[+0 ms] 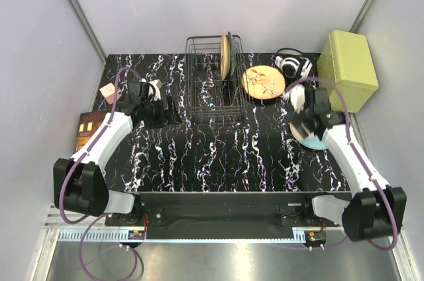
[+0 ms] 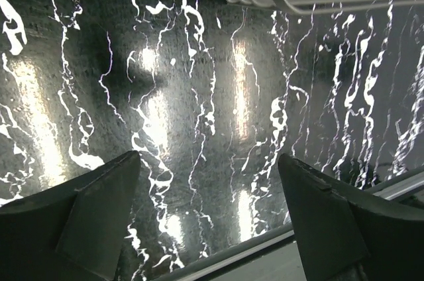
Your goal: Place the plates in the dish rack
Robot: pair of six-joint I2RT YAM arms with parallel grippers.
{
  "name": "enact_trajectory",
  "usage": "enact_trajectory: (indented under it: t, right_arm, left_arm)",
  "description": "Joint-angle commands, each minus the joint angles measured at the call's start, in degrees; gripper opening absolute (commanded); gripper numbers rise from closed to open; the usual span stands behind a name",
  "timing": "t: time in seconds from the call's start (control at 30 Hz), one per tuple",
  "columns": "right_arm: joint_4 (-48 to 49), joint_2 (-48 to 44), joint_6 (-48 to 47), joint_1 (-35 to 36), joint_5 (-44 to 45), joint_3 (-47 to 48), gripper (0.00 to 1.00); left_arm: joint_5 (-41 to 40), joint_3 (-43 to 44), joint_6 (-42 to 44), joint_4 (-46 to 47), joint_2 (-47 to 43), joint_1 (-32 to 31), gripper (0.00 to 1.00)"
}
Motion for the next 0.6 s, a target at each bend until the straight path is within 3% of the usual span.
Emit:
enact_trajectory:
  t: [0.0,0.13,0.2,0.23,0.27,0.37,0.57]
  right_arm:
    - [8.2,-8.2,-12.1,0.6,-5.1,-13.8,0.87]
    - [15.3,-8.0,-13.2,0.6,-4.6,-20.4,0.81]
    - [17.0,-6.2,-12.4,0.6,-5.5,-21.7,0.66]
    - [18.2,-5.4,-12.2,0.5,-5.9,-21.6,0.53]
    - [18.5,-3.5,-11.8,0.5,-6.2,-21.5,0.27]
    - [21.6,-0.4,-9.7,-0.5,-6.7,-20.0,0.00]
    - [25.2,10.3,-11.1,-1.9,-10.3,-16.4,0.00]
  left_arm:
    - [1.9,0.2,-2.8,4.1,-0.6,0.5,0.91]
    - [3.0,-2.3,-2.4,4.3,-0.7,1.6,0.89]
    - [3.0,-2.9,-2.4,4.5,-1.0,2.3,0.89]
    - [3.1,-3.3,-2.3,4.6,-1.1,2.5,0.89]
    - [3.1,-3.4,-2.3,4.9,-1.4,2.8,0.89]
    - [3.1,-3.4,-1.7,5.2,-1.5,3.0,0.89]
    - [4.5,-2.3,-1.6,5.3,0.0,3.3,0.89]
